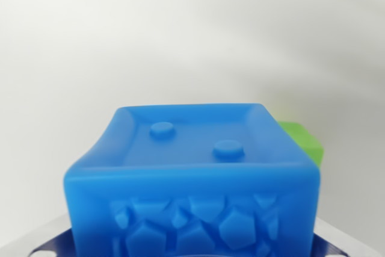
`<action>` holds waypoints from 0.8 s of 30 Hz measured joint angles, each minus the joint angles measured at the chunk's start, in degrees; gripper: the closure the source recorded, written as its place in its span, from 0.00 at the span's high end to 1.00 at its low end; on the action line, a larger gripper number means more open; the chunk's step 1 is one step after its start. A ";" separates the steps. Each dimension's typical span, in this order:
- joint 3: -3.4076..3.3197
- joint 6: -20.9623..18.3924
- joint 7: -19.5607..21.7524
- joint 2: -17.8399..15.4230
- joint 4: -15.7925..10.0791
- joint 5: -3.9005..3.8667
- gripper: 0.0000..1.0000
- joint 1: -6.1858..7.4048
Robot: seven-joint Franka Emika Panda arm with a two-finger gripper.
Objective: Stack cube
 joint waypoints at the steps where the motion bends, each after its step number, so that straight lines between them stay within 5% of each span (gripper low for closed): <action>1: -0.05 0.00 -0.15 -0.01 0.00 0.01 0.00 -0.17; 24: -0.92 -0.47 -3.40 -0.03 0.53 0.44 0.00 -3.81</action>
